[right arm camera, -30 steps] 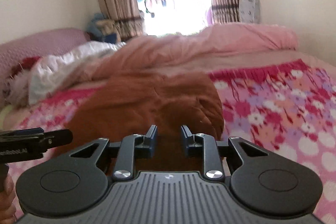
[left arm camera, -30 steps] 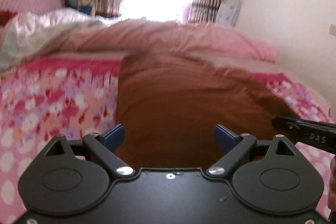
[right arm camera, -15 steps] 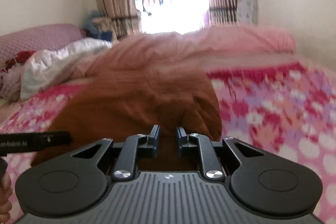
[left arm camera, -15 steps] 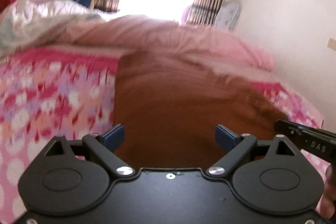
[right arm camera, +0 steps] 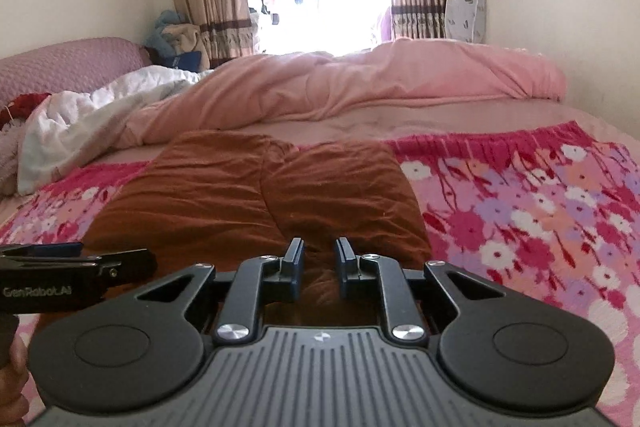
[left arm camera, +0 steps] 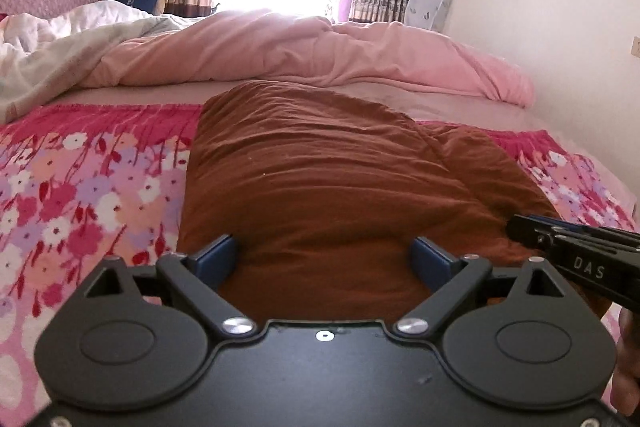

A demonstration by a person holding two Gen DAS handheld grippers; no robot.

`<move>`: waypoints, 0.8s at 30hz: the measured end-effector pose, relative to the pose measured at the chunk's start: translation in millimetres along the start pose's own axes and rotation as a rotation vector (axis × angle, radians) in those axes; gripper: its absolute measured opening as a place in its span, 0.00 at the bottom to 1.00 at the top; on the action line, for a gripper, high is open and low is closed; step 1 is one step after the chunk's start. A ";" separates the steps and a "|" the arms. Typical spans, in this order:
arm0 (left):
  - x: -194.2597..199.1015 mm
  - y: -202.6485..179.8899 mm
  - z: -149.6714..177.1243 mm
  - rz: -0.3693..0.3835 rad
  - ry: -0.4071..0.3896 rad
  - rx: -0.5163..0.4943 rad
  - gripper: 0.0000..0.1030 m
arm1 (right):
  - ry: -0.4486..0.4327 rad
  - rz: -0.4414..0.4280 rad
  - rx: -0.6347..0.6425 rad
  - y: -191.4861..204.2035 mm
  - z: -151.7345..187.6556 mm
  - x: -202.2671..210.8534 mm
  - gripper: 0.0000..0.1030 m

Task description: Fold large clothes

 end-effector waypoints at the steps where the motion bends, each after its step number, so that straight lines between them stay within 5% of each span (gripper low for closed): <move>1: -0.9 1.3 0.3 -0.005 0.000 -0.001 0.94 | 0.003 -0.001 -0.005 -1.1 2.1 -2.5 0.19; 14: 9.8 8.3 -3.9 -0.014 0.004 0.002 0.94 | 0.002 -0.012 -0.014 0.2 3.9 -4.0 0.19; 24: 85.5 14.9 8.1 -0.048 -0.061 0.018 0.94 | -0.069 -0.050 -0.004 24.4 -2.9 56.4 0.27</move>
Point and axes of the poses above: each gripper's, at about its wrist camera, not at the fingertips, and x roughly against the way its jaws point, y to its left, z to its underside, the point moved 7 cm from there along -x, roughly the way its jaws point, and after that the axes turned 12 degrees about -z, right-handed, at the moved point
